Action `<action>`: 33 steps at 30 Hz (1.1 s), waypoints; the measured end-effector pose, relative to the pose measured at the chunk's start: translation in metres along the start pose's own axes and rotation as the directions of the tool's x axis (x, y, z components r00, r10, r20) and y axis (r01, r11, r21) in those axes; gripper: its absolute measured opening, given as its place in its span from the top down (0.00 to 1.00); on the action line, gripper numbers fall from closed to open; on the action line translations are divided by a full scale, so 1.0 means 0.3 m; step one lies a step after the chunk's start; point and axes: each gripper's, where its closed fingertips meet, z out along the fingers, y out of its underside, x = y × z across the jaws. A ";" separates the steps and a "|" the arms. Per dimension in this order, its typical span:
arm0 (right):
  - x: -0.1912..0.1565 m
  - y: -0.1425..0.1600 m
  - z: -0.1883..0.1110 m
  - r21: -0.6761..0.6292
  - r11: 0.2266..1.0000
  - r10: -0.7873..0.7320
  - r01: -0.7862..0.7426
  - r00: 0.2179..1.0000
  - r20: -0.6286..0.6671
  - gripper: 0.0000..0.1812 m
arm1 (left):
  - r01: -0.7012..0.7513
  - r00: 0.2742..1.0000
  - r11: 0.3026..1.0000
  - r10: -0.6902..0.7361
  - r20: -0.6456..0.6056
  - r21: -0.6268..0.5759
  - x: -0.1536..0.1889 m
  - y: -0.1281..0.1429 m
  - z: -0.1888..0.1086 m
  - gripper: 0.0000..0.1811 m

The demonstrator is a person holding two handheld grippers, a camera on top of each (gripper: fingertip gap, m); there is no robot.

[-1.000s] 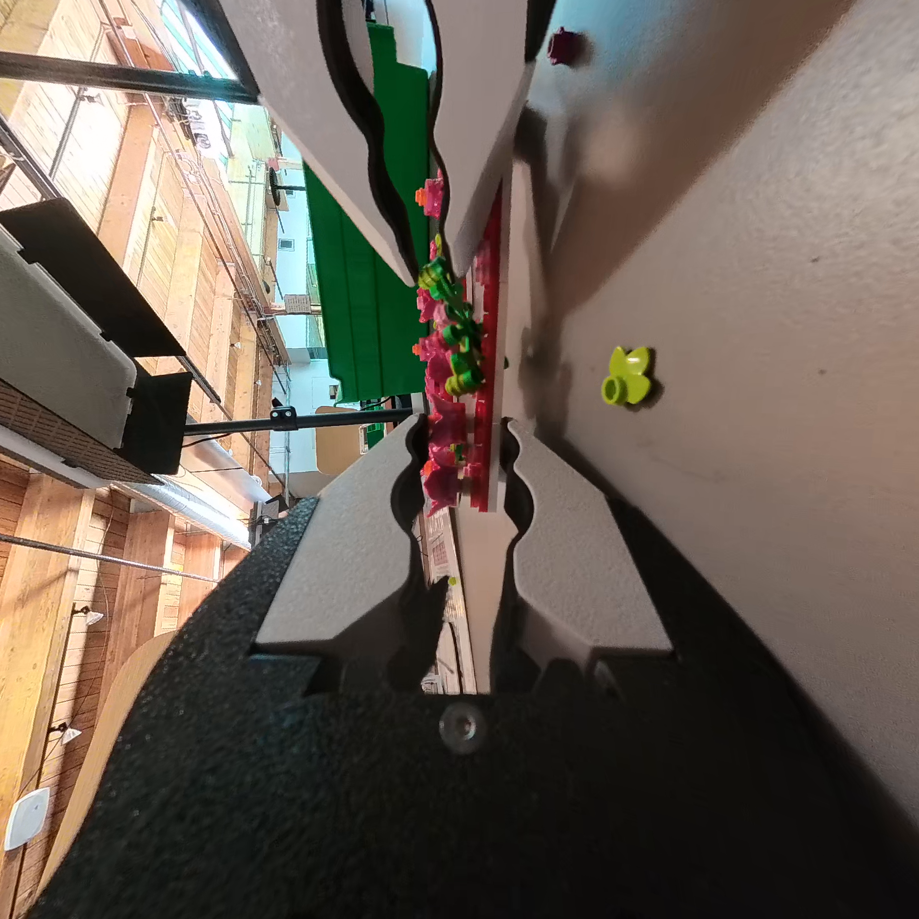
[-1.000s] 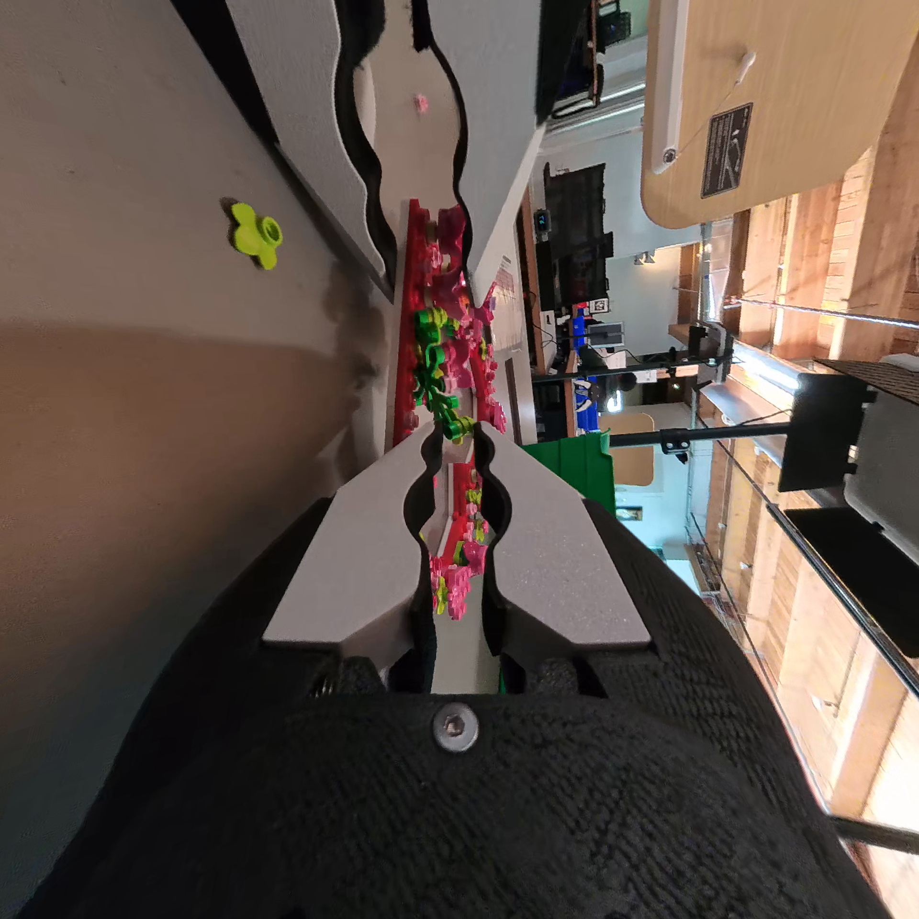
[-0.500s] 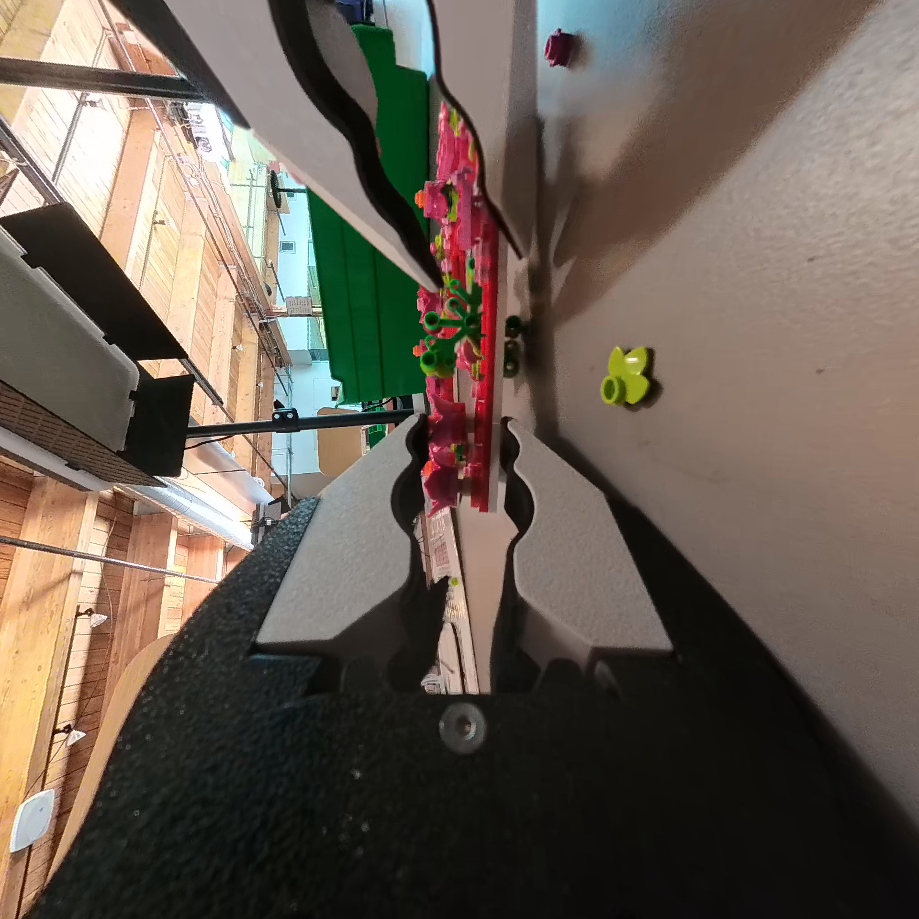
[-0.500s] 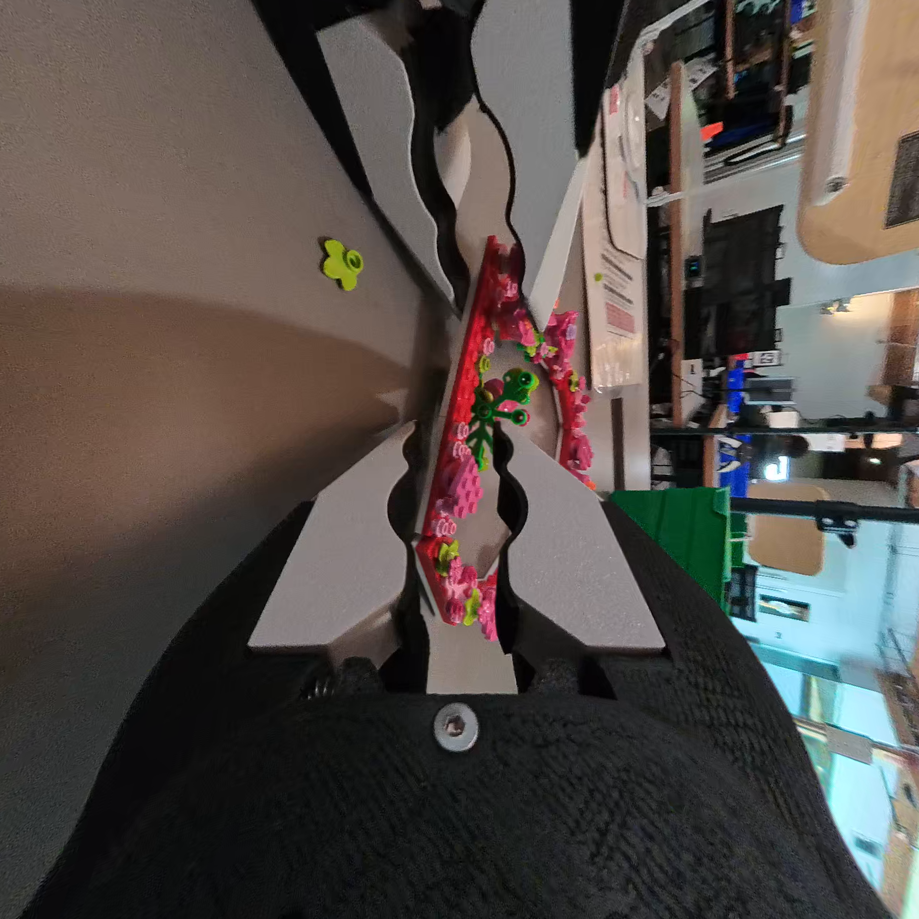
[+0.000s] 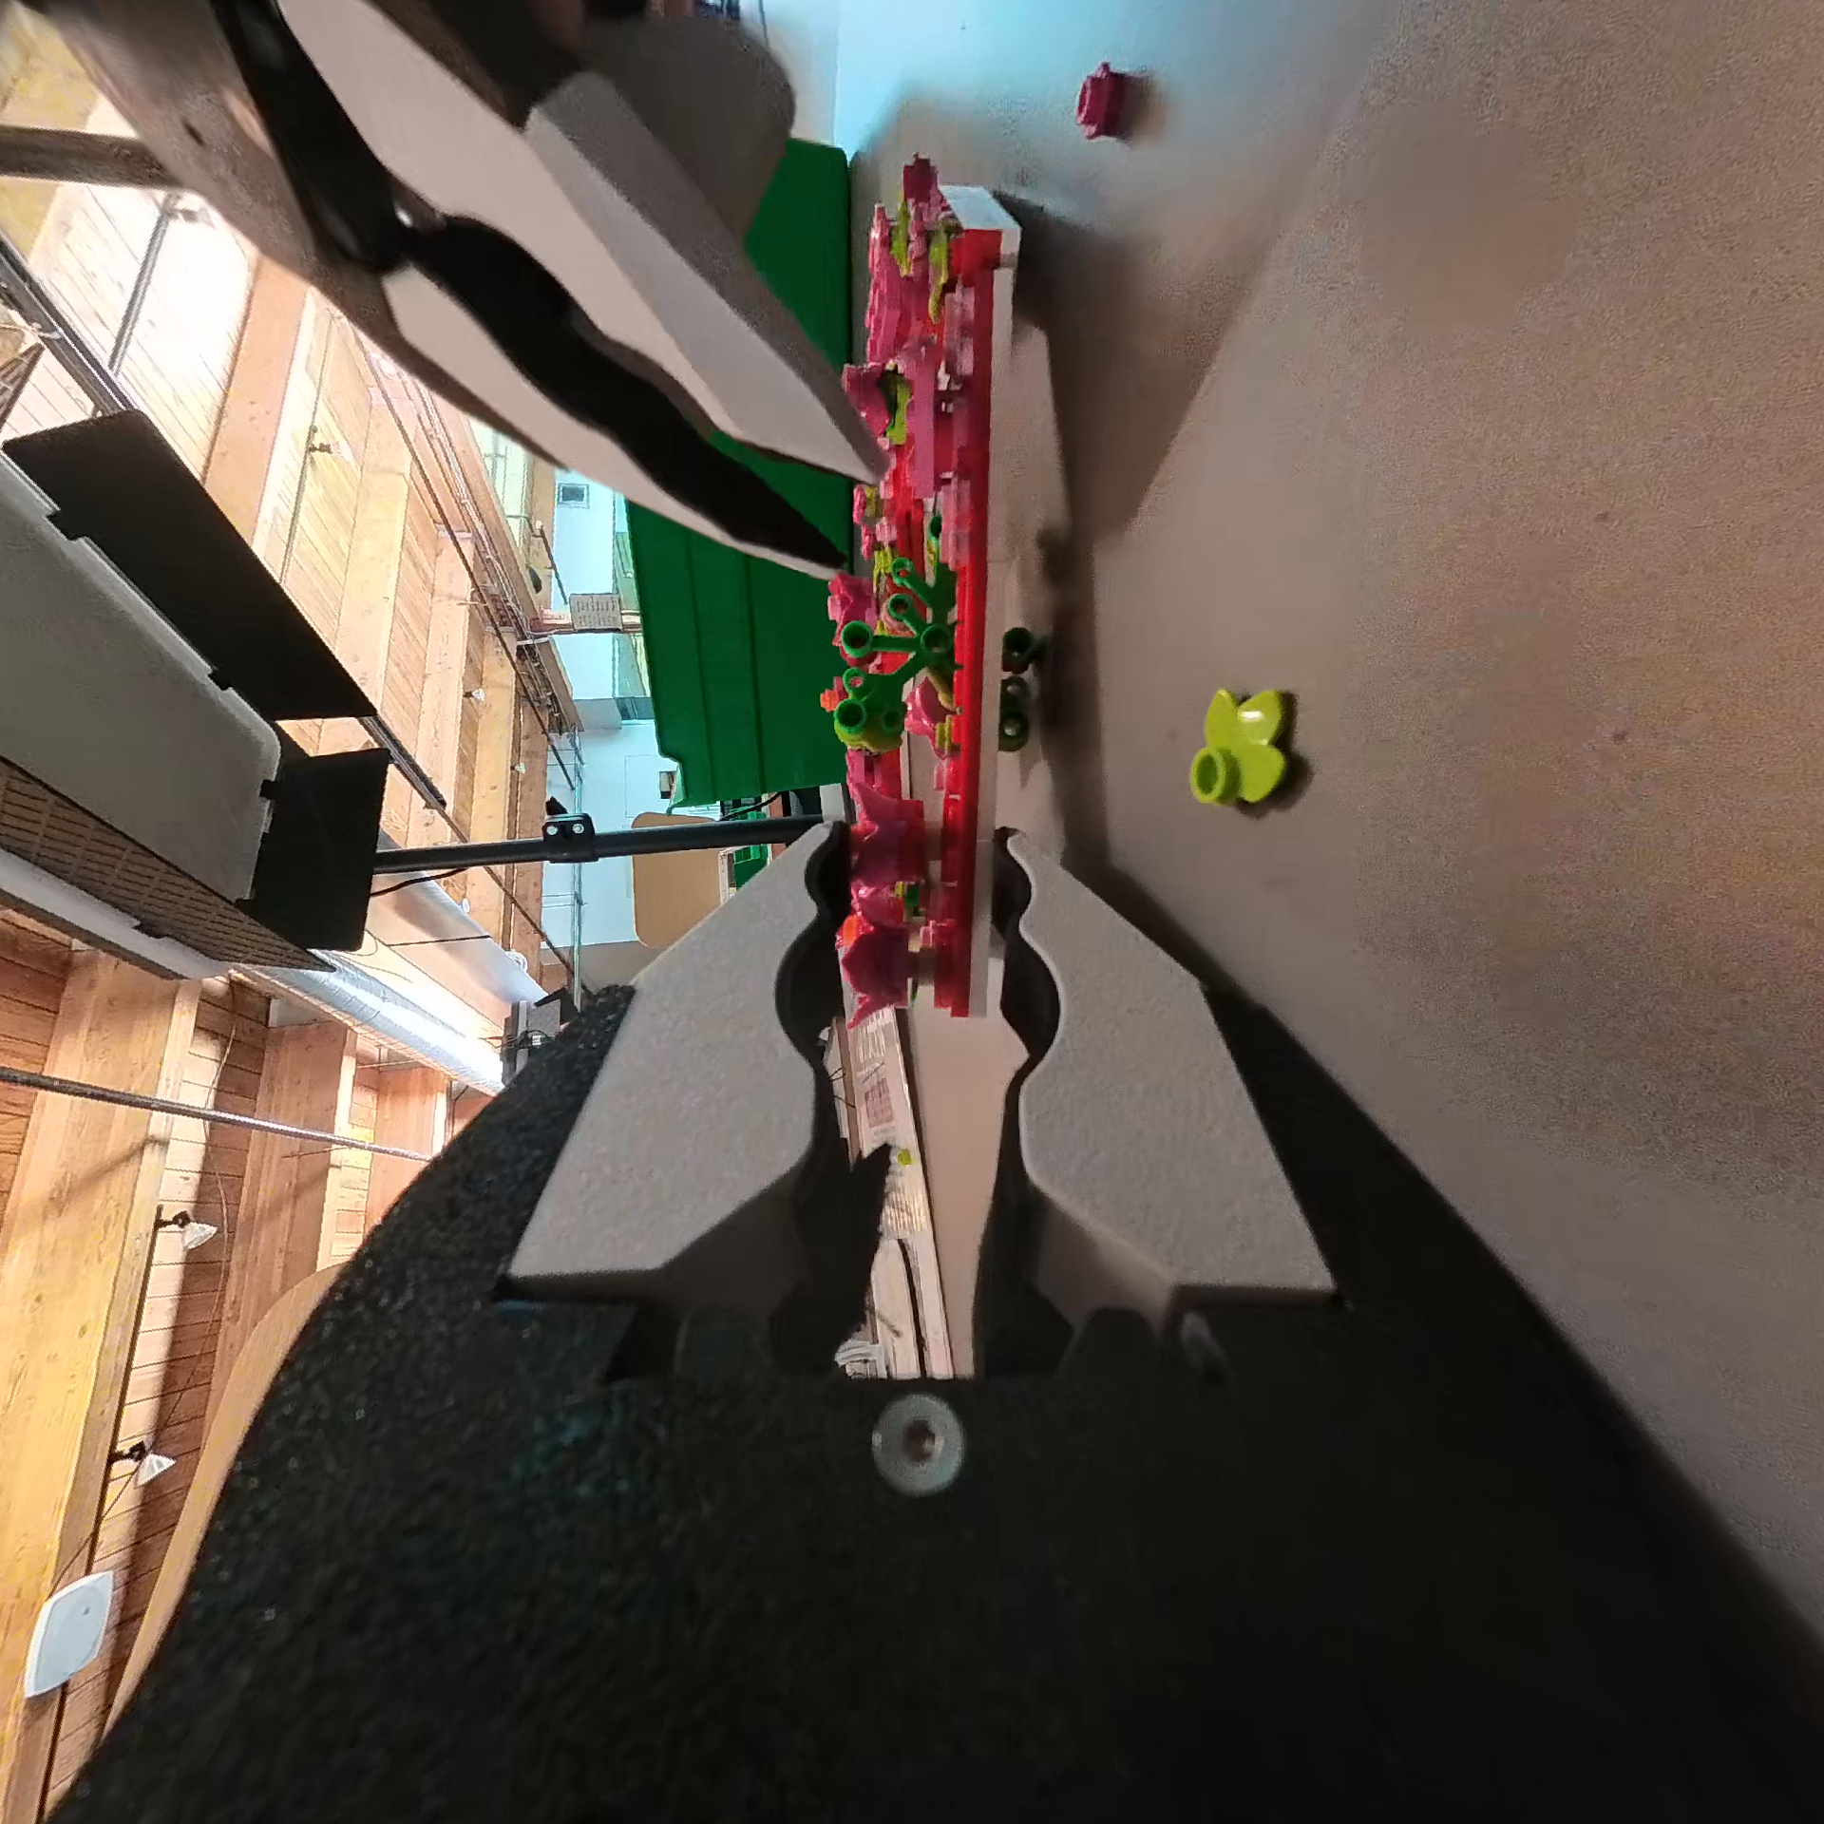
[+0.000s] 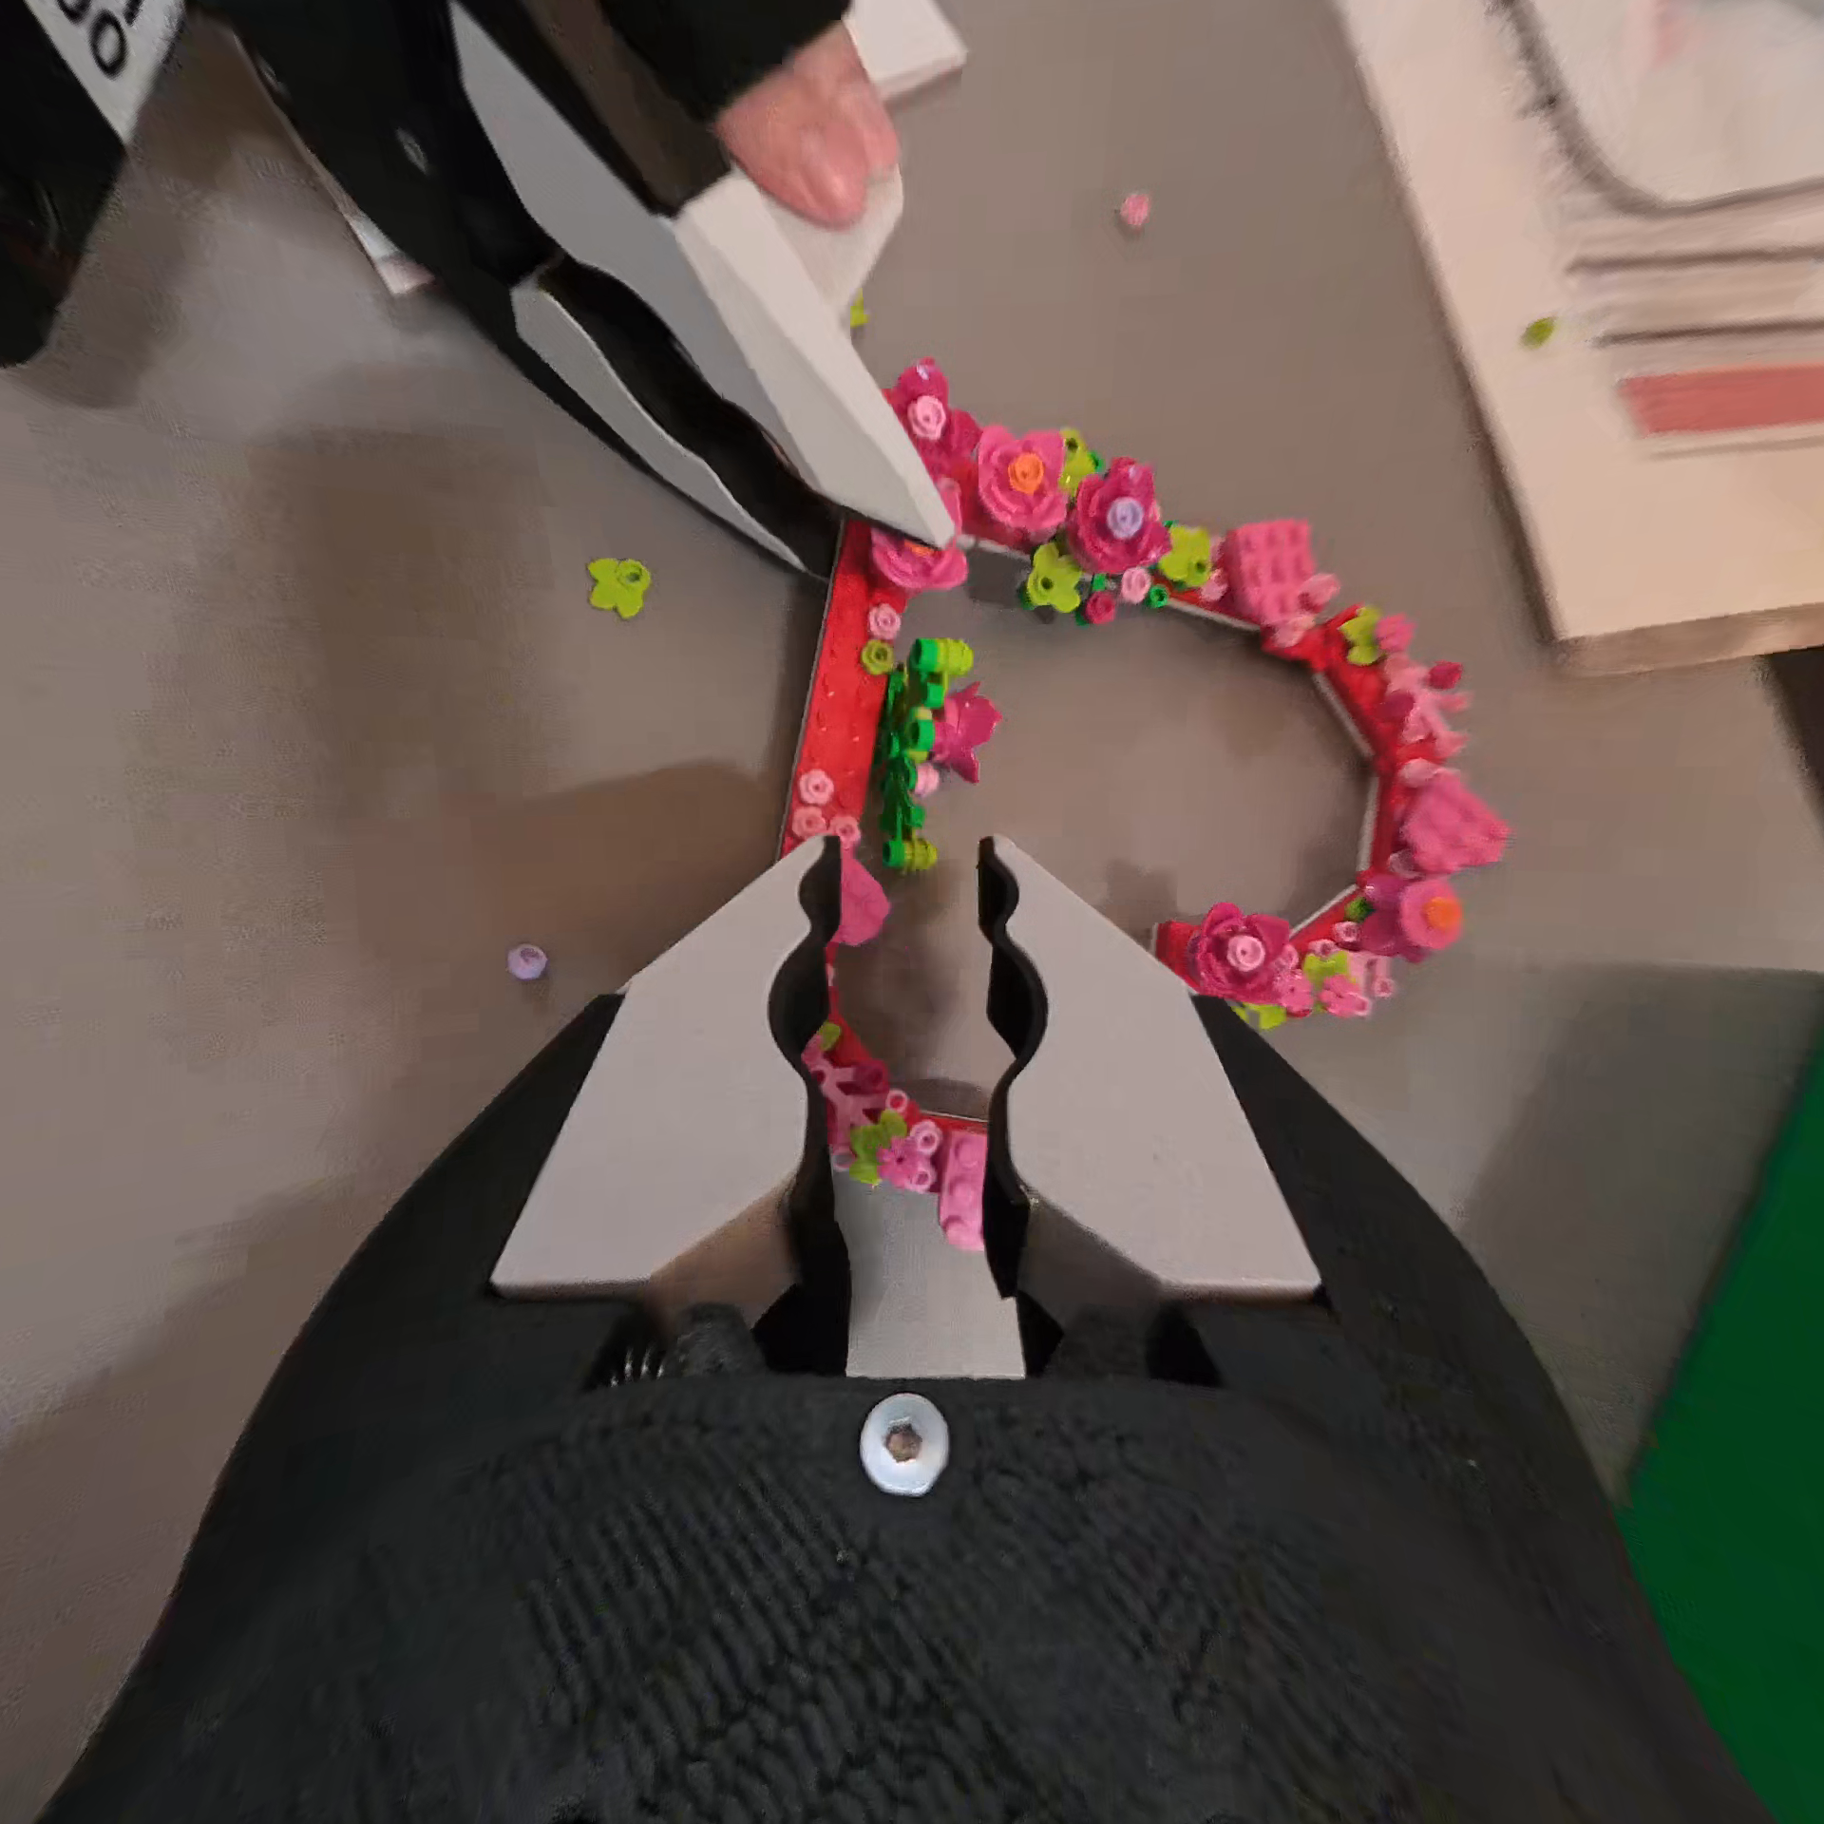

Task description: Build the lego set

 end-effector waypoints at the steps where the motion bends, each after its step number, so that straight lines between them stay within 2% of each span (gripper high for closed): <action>1: 0.002 0.004 0.007 -0.015 1.000 0.021 -0.020 0.998 0.055 0.85 | 0.000 1.000 1.000 0.000 0.000 0.000 0.000 0.000 0.000 0.86; 5: 0.004 -0.013 0.034 -0.042 0.996 0.086 -0.079 0.975 0.205 0.84 | 0.001 1.000 1.000 -0.001 -0.001 0.002 0.000 0.000 0.000 0.86; 9: 0.013 -0.009 0.062 -0.085 0.994 0.084 -0.067 0.970 0.228 0.87 | 0.002 1.000 1.000 -0.002 -0.002 0.003 0.000 0.000 0.000 0.86; 11: 0.027 -0.010 0.071 -0.091 0.995 0.058 -0.042 0.982 0.178 0.97 | 0.003 1.000 1.000 -0.003 -0.002 0.003 0.000 0.000 0.000 0.86; 16: 0.070 -0.058 0.042 -0.056 0.994 -0.104 0.098 0.987 -0.122 0.99 | 0.004 1.000 1.000 -0.004 -0.001 0.003 -0.001 0.000 -0.001 0.86; 20: 0.029 -0.089 0.019 -0.114 0.946 -0.323 0.302 0.877 -0.357 0.99 | 0.010 1.000 1.000 -0.010 -0.002 0.002 -0.001 0.001 -0.001 0.85; 23: 0.017 -0.088 0.000 -0.233 0.871 -0.488 0.432 0.707 -0.512 0.99 | 0.022 1.000 1.000 -0.022 -0.006 0.002 0.000 0.003 0.000 0.85; 25: 0.007 -0.078 -0.004 -0.316 0.817 -0.570 0.482 0.600 -0.561 0.99 | 0.039 0.999 0.999 -0.039 -0.011 0.002 0.001 0.005 0.000 0.85; 28: -0.014 -0.078 0.003 -0.372 0.768 -0.627 0.521 0.495 -0.602 1.00 | 0.062 0.998 0.998 -0.062 -0.021 0.008 0.005 0.002 0.002 0.85; 33: -0.013 -0.066 0.021 -0.416 0.743 -0.652 0.525 0.426 -0.627 1.00 | 0.079 0.997 0.997 -0.078 -0.017 0.013 0.002 -0.002 0.002 0.84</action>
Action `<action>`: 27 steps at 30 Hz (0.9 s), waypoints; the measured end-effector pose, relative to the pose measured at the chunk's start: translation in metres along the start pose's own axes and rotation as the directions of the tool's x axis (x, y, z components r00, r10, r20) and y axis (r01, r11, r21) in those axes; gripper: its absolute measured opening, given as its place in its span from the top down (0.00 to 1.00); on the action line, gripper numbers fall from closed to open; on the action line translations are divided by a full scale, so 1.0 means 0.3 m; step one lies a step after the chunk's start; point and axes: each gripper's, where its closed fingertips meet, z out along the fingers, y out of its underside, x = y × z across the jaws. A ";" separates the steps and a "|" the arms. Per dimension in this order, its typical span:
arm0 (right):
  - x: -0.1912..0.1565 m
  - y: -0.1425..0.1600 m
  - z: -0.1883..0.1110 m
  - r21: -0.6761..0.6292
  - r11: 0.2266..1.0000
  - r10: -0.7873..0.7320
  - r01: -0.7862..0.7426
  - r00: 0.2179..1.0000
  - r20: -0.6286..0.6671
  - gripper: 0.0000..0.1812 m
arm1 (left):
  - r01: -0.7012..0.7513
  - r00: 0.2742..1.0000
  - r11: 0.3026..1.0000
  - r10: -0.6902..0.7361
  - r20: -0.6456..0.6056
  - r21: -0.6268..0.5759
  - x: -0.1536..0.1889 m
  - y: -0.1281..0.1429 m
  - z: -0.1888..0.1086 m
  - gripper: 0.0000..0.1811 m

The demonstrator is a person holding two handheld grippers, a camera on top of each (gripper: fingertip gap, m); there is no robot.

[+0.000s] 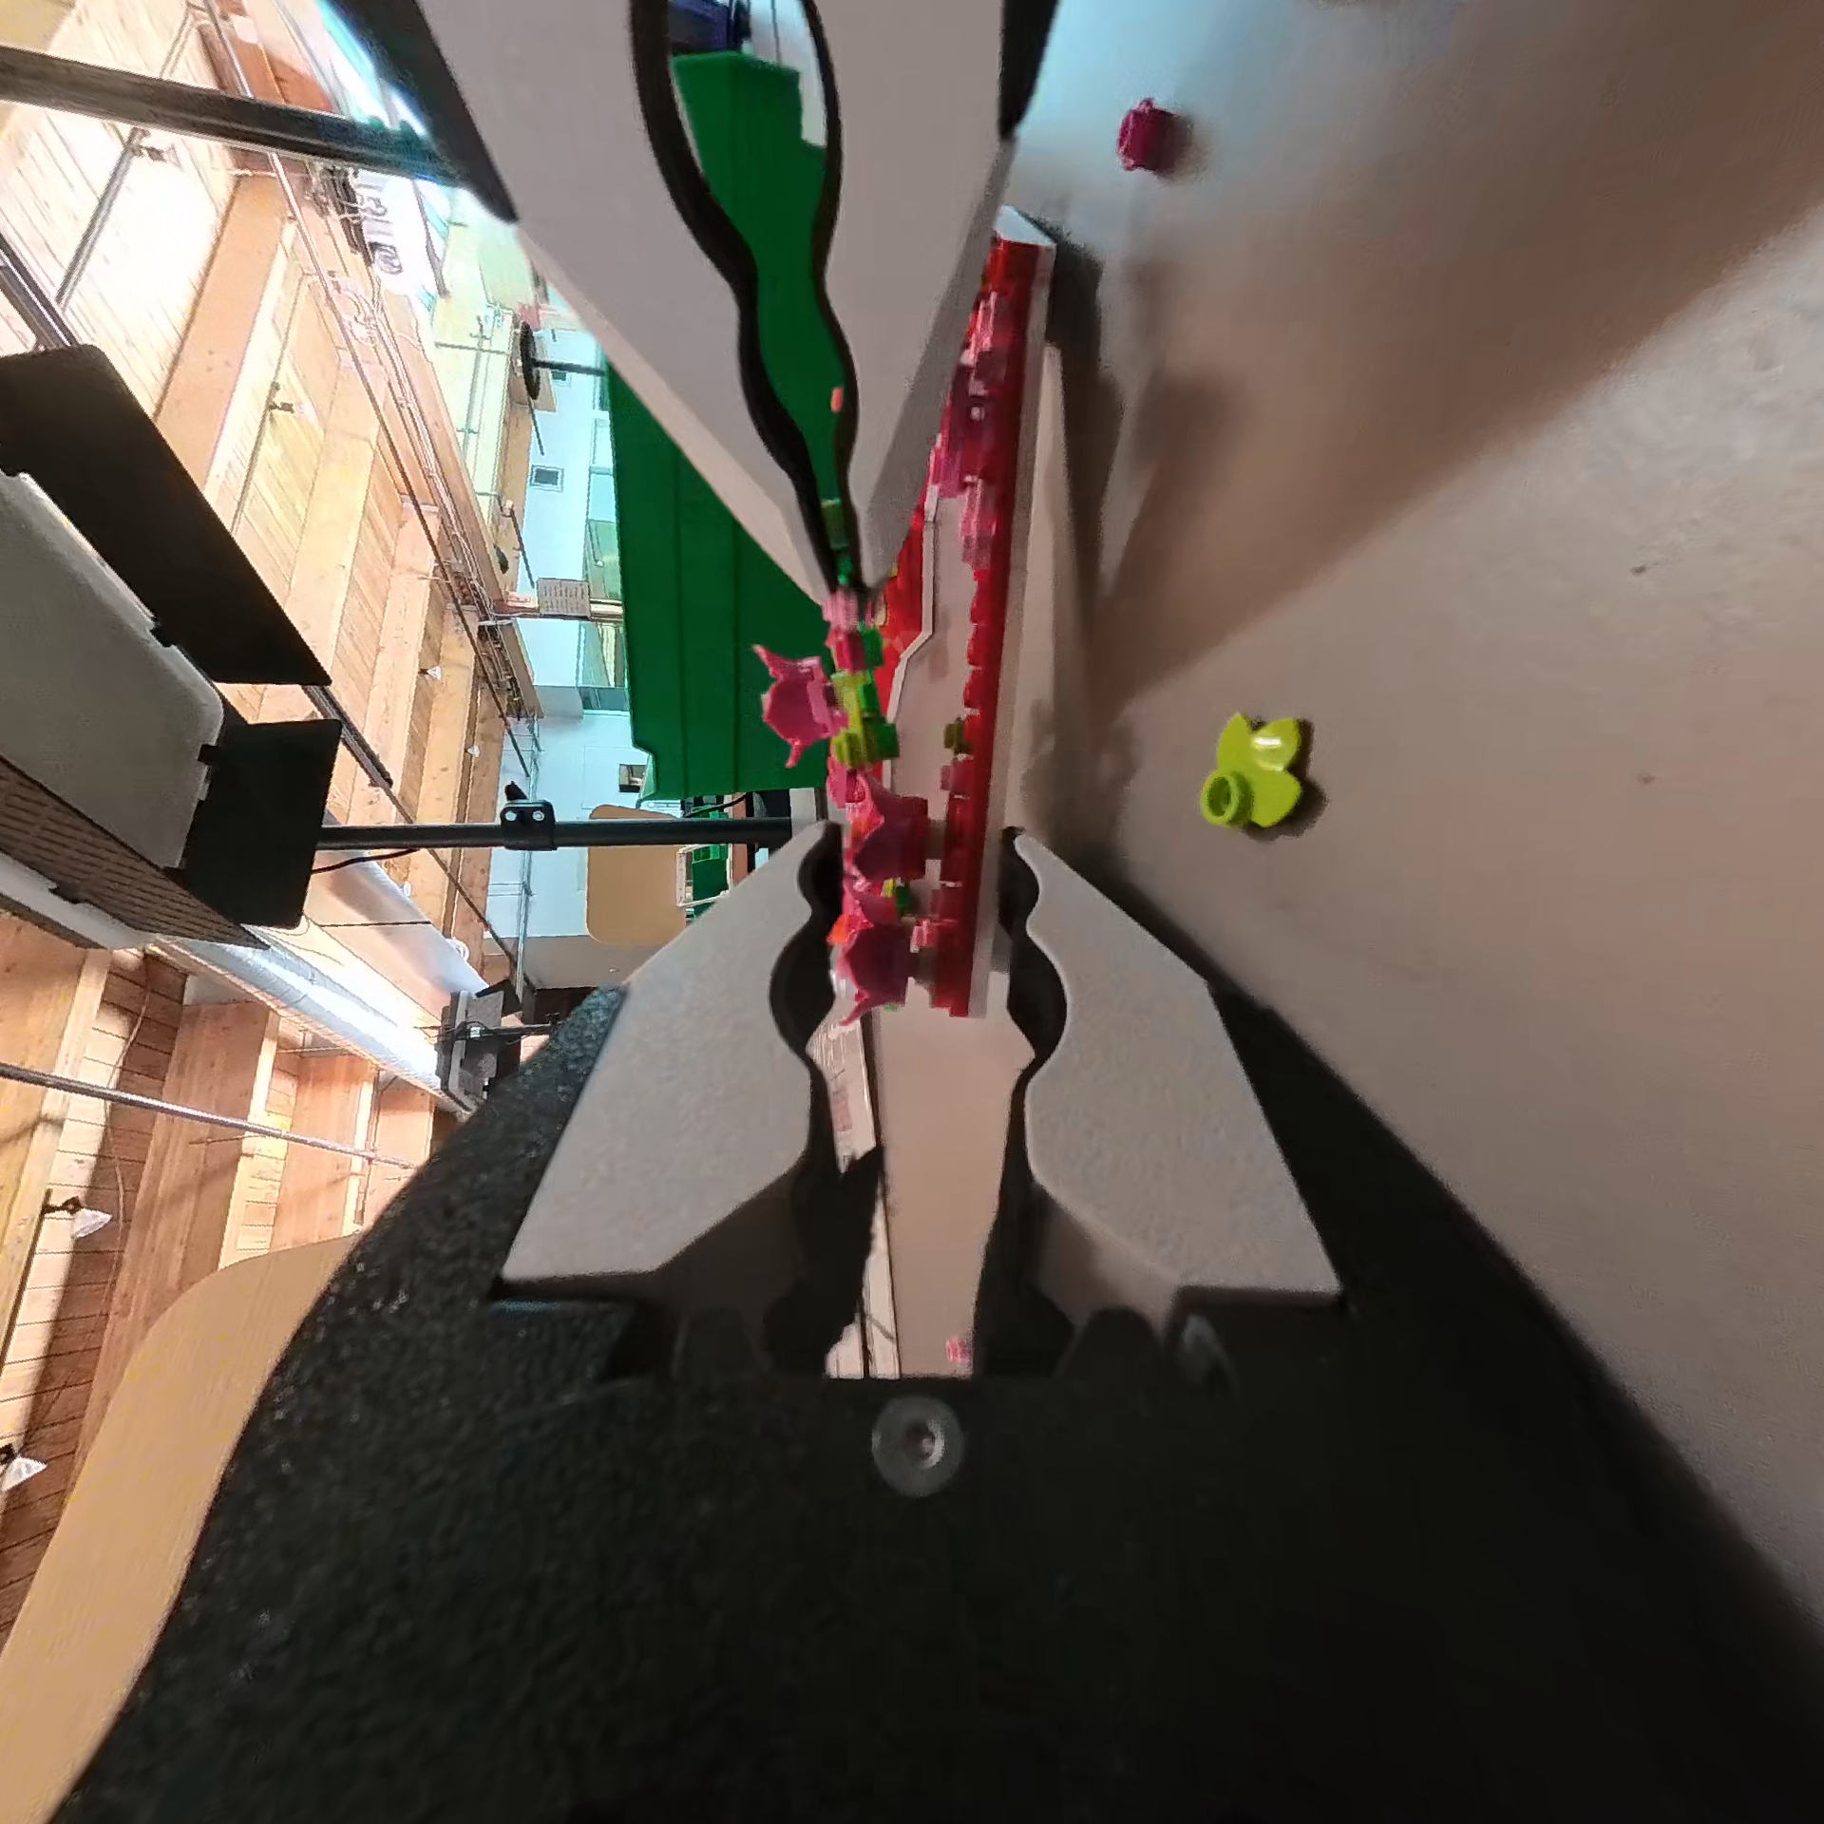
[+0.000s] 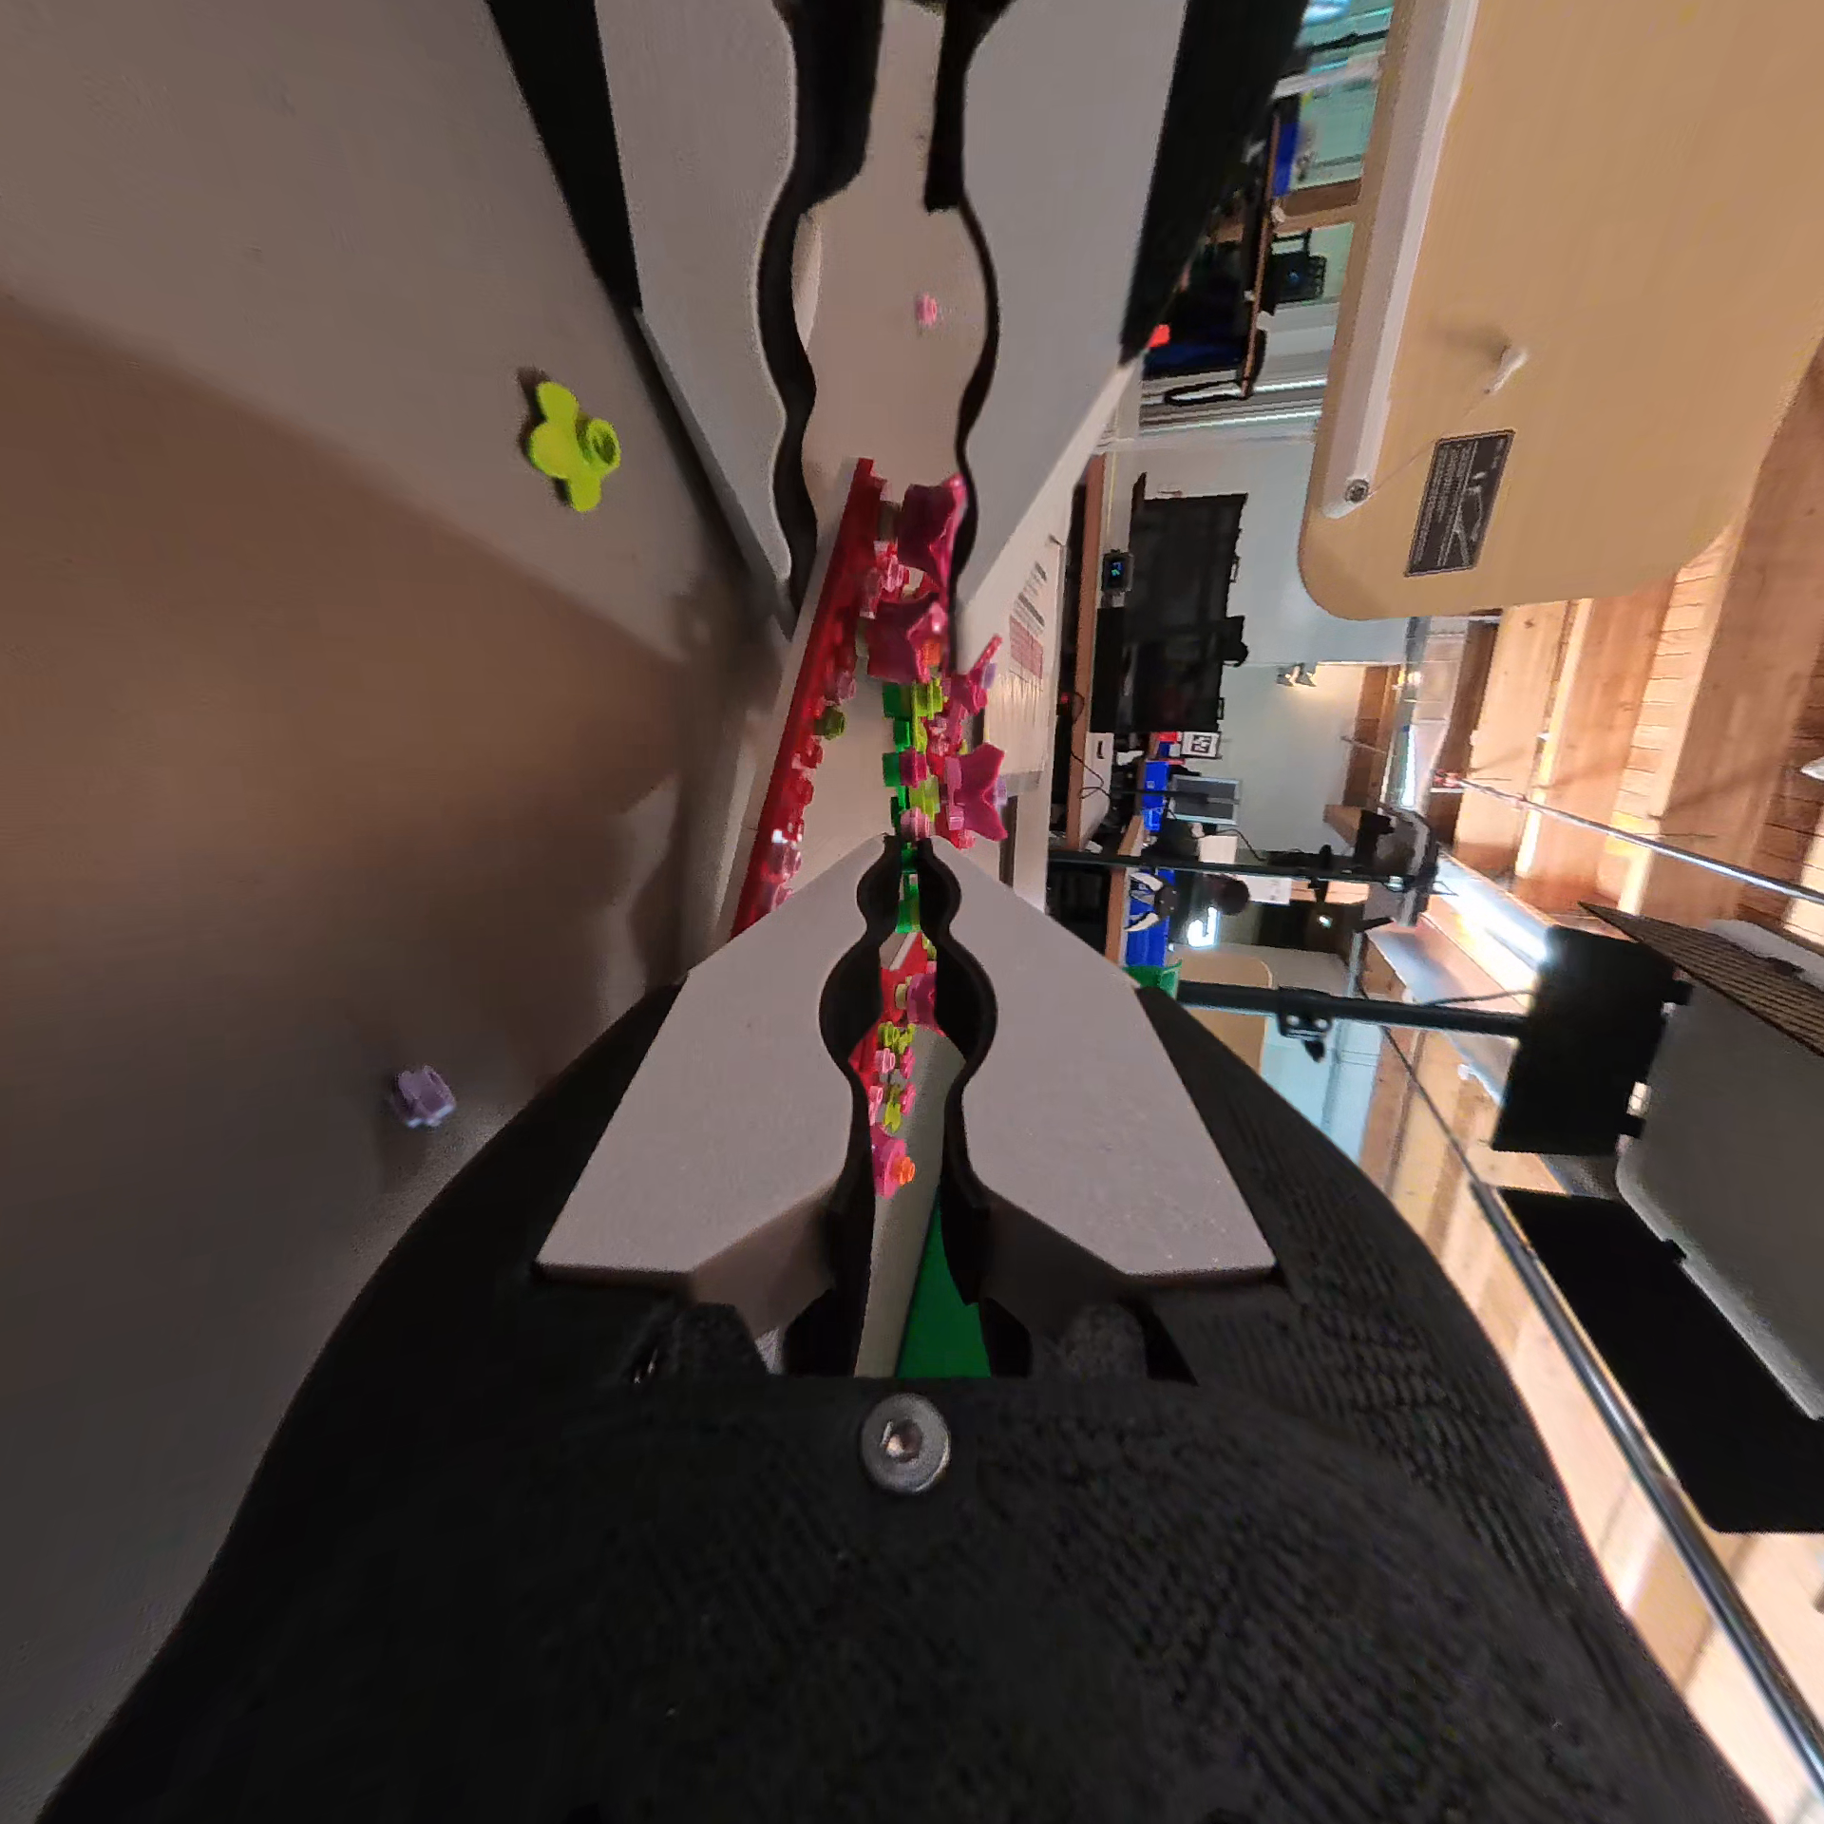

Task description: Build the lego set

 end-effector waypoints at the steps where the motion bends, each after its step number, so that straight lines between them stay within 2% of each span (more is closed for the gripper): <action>1: -0.005 0.002 0.004 -0.008 1.000 -0.011 0.011 1.000 -0.007 1.00 | 0.003 1.000 1.000 -0.003 0.000 0.001 0.000 0.000 0.000 0.83; 6: -0.026 -0.015 0.010 0.004 0.999 -0.034 0.035 0.998 -0.046 1.00 | 0.027 1.000 1.000 -0.027 0.006 0.014 -0.007 -0.005 -0.002 0.77; 12: -0.038 -0.020 0.009 -0.005 1.000 0.005 -0.005 0.997 -0.080 1.00 | 0.006 1.000 0.999 -0.006 0.010 0.033 -0.006 -0.014 -0.002 0.77; 18: -0.046 -0.039 0.007 0.021 0.999 -0.030 0.033 0.995 -0.099 0.99 | -0.016 0.999 0.999 0.014 0.033 0.041 -0.015 -0.027 -0.001 0.73; 27: -0.055 -0.042 0.009 0.039 0.998 -0.034 0.038 0.994 -0.103 1.00 | -0.075 0.997 0.997 0.075 -0.007 0.028 0.005 -0.049 0.012 0.78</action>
